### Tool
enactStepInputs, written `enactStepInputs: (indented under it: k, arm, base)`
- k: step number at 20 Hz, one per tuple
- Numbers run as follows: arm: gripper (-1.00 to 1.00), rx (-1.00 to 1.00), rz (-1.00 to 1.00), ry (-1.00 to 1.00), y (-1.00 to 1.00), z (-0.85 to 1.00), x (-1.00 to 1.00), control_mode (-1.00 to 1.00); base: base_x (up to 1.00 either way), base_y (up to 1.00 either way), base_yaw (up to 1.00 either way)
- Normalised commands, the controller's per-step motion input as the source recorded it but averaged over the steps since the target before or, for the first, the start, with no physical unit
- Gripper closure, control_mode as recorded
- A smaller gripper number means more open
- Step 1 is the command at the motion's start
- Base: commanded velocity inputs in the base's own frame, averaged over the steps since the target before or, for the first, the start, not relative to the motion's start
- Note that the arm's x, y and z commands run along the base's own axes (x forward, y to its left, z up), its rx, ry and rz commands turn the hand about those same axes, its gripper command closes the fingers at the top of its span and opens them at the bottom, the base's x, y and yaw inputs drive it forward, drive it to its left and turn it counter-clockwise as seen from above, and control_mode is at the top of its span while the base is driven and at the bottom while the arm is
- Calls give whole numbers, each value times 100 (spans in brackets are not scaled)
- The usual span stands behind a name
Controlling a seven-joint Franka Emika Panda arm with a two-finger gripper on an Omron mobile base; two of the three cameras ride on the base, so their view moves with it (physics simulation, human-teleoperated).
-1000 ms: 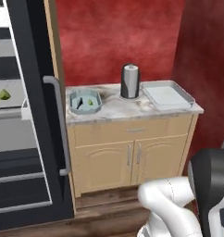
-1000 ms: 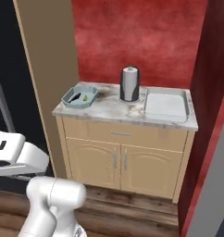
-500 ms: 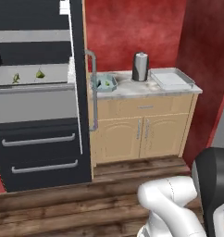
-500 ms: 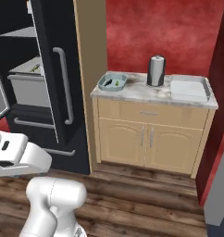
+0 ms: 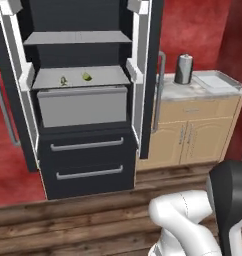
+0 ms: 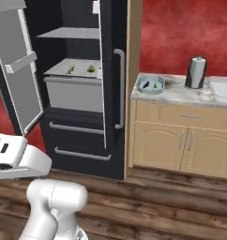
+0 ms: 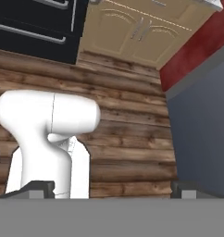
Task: Place one lemon wedge and one fish in each tupperware on the nearby counter, to pack two identical lunches.
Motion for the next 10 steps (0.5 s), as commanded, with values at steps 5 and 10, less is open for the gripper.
enactStepInputs:
  k: [5, 10]
  arm:
    - [-100, 0, 0, 0, 0, 0, 0, 100]
    - [-100, 0, 0, 0, 0, 0, 0, 100]
  base:
    - [42, 100, 0]
    - [40, 100, 0]
